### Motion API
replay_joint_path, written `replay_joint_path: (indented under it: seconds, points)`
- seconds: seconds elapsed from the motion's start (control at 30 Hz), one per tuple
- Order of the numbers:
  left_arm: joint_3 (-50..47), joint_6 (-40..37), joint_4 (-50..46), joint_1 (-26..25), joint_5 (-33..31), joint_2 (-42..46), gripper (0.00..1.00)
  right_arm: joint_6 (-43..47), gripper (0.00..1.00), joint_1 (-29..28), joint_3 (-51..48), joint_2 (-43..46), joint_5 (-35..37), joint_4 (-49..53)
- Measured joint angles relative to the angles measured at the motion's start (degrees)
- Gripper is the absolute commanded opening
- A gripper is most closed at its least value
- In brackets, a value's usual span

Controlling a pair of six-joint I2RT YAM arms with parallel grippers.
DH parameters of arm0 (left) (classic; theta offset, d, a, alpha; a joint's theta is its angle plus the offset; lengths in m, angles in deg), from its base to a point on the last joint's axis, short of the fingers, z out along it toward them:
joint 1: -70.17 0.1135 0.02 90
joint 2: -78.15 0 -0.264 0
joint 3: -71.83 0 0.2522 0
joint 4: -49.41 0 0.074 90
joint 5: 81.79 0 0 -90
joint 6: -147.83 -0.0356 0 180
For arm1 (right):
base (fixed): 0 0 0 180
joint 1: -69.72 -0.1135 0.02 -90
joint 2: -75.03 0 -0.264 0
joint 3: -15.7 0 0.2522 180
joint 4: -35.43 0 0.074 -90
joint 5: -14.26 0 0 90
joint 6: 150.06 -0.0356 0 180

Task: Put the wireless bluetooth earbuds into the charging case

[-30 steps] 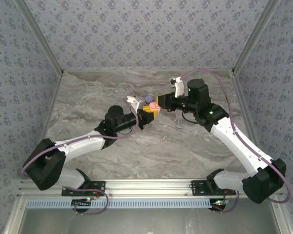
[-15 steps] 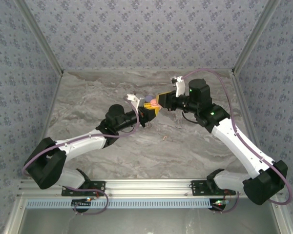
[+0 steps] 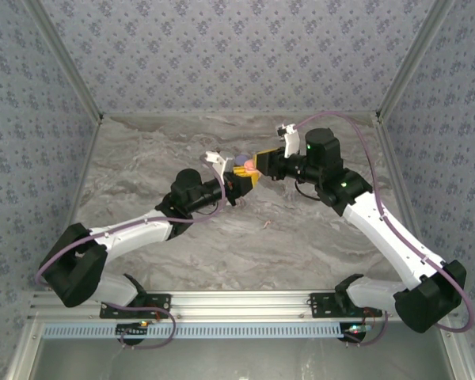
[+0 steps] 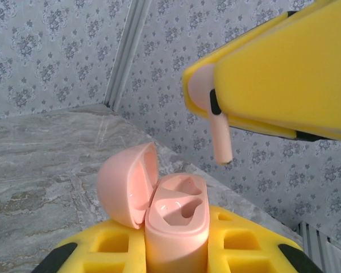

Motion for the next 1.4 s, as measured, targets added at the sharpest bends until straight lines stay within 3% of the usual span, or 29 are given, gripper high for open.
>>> replay_joint_path:
  seconds: [1.4]
  points:
    - [1.6,3.1,-0.09,-0.68,-0.48,0.28,0.15,0.92,0.27,-0.57,-0.28,0.0,1.51,-0.02]
